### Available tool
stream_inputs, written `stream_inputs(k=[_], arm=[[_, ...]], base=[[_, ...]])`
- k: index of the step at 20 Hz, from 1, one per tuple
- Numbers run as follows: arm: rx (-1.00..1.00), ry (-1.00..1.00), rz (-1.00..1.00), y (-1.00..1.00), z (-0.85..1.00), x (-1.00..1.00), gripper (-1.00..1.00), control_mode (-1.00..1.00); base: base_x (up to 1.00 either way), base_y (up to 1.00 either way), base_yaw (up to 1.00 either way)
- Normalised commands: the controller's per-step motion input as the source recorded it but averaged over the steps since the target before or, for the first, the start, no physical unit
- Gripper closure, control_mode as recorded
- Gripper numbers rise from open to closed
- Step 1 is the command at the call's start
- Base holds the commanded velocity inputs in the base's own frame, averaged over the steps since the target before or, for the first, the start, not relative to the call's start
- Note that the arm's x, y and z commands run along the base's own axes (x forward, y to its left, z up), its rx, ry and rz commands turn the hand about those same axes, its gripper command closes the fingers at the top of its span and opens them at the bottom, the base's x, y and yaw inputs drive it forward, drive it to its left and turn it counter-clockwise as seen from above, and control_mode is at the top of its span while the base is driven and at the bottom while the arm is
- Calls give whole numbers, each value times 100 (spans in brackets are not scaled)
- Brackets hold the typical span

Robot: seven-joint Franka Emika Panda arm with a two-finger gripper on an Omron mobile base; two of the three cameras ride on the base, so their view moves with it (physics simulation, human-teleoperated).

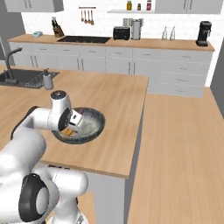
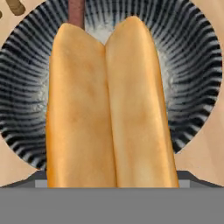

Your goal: Place one bun and one sausage from the bowl on each plate.

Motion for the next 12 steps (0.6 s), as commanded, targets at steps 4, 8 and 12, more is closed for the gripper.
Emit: stream_inputs(k=[4,8,12], arm=[[0,0,0,0,0,0,100,100],[0,0,0,0,0,0,100,100],[0,0,0,0,0,0,100,100]], base=[[-100,20,0],[-47,100,0],[0,100,0]])
